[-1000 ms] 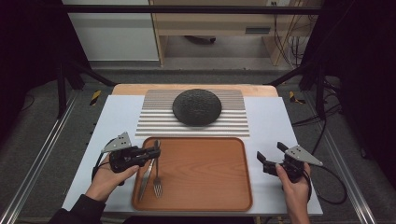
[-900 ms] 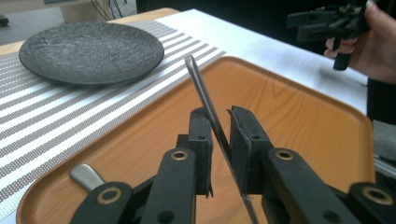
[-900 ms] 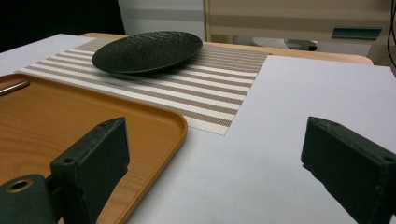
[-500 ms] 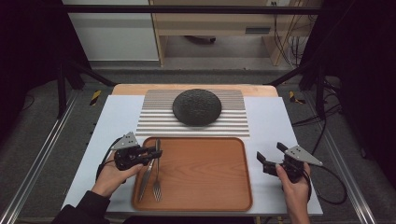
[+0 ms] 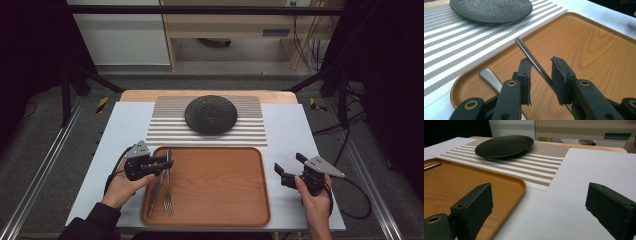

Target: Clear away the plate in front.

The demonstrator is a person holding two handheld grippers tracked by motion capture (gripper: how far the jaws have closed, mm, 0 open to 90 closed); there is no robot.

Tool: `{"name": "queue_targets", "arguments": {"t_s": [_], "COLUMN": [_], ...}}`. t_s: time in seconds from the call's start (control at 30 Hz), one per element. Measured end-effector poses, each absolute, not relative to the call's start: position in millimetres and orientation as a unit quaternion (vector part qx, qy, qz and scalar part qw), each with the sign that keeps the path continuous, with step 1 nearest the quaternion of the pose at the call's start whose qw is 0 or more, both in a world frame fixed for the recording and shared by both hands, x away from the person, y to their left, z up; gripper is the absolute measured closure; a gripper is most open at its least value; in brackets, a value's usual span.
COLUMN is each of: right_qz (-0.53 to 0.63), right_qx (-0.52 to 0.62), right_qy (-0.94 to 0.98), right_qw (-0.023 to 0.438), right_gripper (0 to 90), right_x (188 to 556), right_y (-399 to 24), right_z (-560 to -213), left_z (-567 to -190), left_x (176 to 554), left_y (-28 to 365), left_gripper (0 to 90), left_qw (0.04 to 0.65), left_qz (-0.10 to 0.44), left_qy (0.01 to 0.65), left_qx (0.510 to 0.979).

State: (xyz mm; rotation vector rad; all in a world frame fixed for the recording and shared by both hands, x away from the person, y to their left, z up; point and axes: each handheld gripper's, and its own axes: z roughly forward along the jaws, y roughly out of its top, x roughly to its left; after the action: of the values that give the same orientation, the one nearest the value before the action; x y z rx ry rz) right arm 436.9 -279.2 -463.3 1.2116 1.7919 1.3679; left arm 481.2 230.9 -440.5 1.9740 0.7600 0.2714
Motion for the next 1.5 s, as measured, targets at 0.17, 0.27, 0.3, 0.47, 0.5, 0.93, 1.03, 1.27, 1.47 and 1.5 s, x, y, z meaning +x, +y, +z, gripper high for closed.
{"name": "queue_targets", "arguments": {"t_s": [0.17, 0.27, 0.3, 0.47, 0.5, 0.93, 1.03, 1.27, 1.47, 1.5], "right_qz": [0.513, 0.514, 0.514, 0.514, 0.513, 0.515, 0.515, 0.518, 0.521, 0.522], "right_qx": [0.453, 0.453, 0.454, 0.454, 0.453, 0.454, 0.453, 0.452, 0.449, 0.447], "right_qy": [0.671, 0.670, 0.670, 0.670, 0.671, 0.671, 0.670, 0.669, 0.667, 0.667], "right_qw": [0.286, 0.285, 0.285, 0.284, 0.285, 0.281, 0.282, 0.283, 0.286, 0.287], "right_gripper": [7.6, 7.5, 7.5, 7.5, 7.5, 7.2, 7.2, 7.1, 6.8, 6.8], "right_x": [437, 437, 437, 437, 437, 437, 437, 436, 435, 435], "right_y": [-279, -279, -279, -279, -279, -279, -279, -279, -278, -278], "right_z": [-463, -463, -463, -464, -464, -464, -463, -463, -461, -461], "left_z": [-443, -447, -448, -451, -451, -451, -449, -440, -434, -434], "left_x": [482, 484, 484, 485, 485, 485, 485, 481, 478, 477], "left_y": [231, 230, 229, 228, 228, 231, 234, 234, 231, 231], "left_gripper": [68.1, 67.2, 66.6, 65.8, 65.7, 60.0, 56.6, 48.0, 39.5, 37.3], "left_qw": [0.471, 0.463, 0.458, 0.452, 0.450, 0.454, 0.458, 0.470, 0.481, 0.483], "left_qz": [0.115, 0.110, 0.111, 0.107, 0.107, 0.119, 0.126, 0.149, 0.171, 0.176], "left_qy": [0.331, 0.336, 0.334, 0.341, 0.345, 0.363, 0.372, 0.364, 0.350, 0.349], "left_qx": [0.810, 0.813, 0.816, 0.818, 0.817, 0.805, 0.798, 0.790, 0.785, 0.784]}}
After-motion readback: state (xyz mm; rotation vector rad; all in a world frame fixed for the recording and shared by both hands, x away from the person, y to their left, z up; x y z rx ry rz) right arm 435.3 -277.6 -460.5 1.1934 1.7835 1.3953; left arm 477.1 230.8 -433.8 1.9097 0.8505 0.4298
